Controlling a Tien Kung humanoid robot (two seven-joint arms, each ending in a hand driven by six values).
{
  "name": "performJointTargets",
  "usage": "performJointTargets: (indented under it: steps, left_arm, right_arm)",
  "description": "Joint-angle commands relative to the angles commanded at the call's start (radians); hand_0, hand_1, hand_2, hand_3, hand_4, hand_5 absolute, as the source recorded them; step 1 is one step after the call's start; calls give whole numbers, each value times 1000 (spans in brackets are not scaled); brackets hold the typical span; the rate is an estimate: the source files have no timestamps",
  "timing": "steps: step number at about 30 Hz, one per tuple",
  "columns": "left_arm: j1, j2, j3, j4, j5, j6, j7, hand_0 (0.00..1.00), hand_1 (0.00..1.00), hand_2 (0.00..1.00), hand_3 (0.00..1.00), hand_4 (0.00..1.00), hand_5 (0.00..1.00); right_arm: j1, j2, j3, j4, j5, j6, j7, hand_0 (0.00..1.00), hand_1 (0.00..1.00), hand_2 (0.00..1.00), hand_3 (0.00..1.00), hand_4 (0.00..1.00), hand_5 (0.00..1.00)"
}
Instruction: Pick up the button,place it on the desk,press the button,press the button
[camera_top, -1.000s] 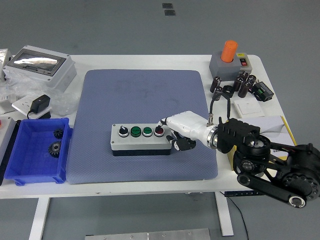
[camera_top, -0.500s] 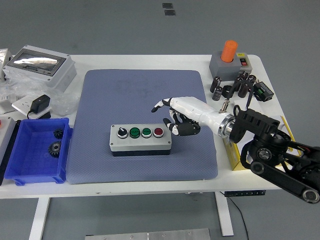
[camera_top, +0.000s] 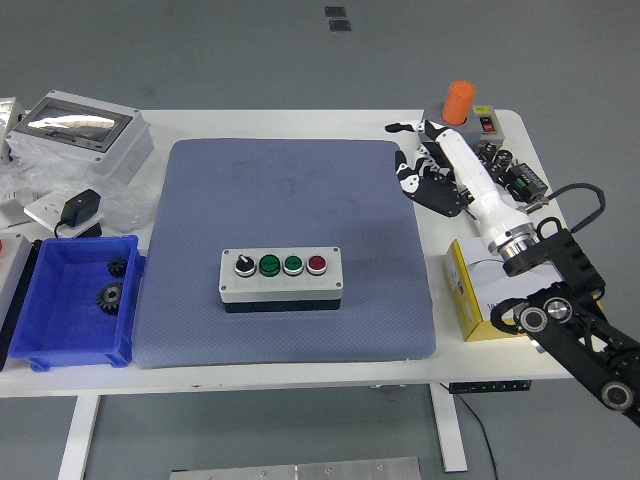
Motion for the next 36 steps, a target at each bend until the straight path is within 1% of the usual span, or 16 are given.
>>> performJointTargets:
  steps: [1,3,6,7,9,12,13,17,21,25,30,31,36]
  left_arm:
    - [0,2,0,1,1,0,-1,699,669,647,785,574,873]
    - [1,6,2,3,1,-1,-2,699,669,647,785,574,873]
    - [2,10,3,4,3,-2,-3,699,669,647,785,574,873]
    - [2,12,3,5,4,-3,-3,699,669,651,785,581,870]
    - [1,15,0,5,10,-4,-4,699,669,651,785,581,870]
    - [-1,18,-3,7,17,-6,-7,699,669,651,785,581,870]
    - [-2,20,-5,7,19,-7,-8,700,673,654,787,581,866]
    - [-4,23,-9,7,26,-8,-8,700,673,654,787,581,866]
    - [0,25,-6,7,15,-4,-9,700,674,654,788,582,867]
    - [4,19,1,8,-4,1,-8,700,674,655,787,590,863]
    - [6,12,1,8,-6,2,-9,700,674,655,787,590,863]
    - [6,11,1,8,-5,3,-9,700,674,655,788,606,866]
    - [6,12,1,7,-6,5,-6,700,674,655,788,606,866]
  right_arm:
    - [-22,2,23,-3,22,-4,18,747,769,812,884,828,504]
    - [-66,10,69,-11,66,-4,52,747,769,812,884,828,504]
    - [-115,26,131,-18,120,-2,81,747,769,812,884,828,504]
    - [-124,30,148,-20,129,-2,88,817,821,852,898,815,507]
    - [-134,38,176,-24,143,-3,99,817,821,852,898,815,507]
    - [-139,42,191,-28,150,-4,104,817,821,852,898,815,507]
    - [-140,43,194,-29,152,-4,105,817,816,841,876,803,528]
    - [-150,47,206,-35,158,-5,109,817,816,841,876,803,528]
    - [-164,53,222,-41,160,-5,110,807,808,825,861,792,540]
    - [-180,63,245,-49,169,-3,117,803,806,822,855,780,540]
    - [-187,69,257,-57,175,-1,119,803,806,822,855,780,540]
    - [-188,70,257,-58,175,-1,119,805,804,821,851,774,539]
    - [-193,72,263,-63,180,-3,121,805,804,821,851,774,539]
